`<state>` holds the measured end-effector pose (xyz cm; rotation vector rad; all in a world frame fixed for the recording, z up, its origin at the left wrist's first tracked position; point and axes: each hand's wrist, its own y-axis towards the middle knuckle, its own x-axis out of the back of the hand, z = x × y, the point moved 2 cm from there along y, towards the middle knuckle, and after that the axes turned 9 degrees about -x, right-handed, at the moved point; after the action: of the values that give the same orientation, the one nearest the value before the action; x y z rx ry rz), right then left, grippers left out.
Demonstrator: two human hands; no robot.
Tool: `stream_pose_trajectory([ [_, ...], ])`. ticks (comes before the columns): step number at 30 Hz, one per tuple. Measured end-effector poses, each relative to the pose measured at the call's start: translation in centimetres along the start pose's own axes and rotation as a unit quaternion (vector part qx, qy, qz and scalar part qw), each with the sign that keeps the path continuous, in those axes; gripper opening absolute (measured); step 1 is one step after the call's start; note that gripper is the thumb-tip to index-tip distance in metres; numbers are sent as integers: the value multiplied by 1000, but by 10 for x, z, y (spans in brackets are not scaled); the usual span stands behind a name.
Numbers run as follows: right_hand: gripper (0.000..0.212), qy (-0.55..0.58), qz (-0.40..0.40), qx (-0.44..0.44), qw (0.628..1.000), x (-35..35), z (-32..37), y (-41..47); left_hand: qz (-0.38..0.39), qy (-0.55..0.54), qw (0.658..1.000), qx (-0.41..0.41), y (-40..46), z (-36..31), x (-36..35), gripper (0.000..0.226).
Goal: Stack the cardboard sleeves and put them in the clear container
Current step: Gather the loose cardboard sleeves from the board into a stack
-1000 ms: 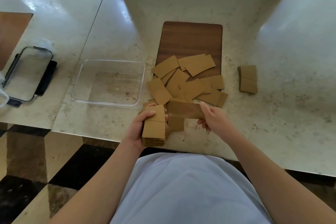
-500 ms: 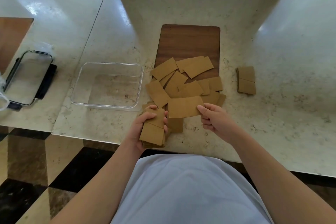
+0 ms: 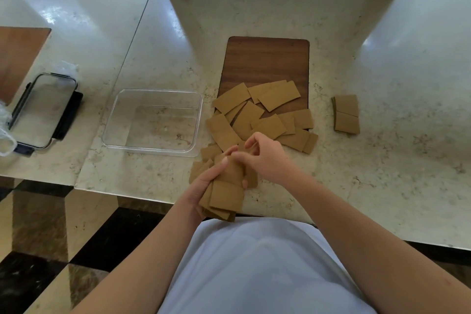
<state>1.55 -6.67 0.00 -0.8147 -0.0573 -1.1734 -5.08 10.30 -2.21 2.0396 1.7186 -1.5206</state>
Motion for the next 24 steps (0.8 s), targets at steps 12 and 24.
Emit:
stream_pose_trajectory([
  [12,97,-227,29,321,919,-80,24,-47,-111,-95,985,-91,-14,-8,34,75],
  [24,77,-106,-17,287,952,-82,25,-45,-100,-109,974,-169,-22,-2,27,39],
])
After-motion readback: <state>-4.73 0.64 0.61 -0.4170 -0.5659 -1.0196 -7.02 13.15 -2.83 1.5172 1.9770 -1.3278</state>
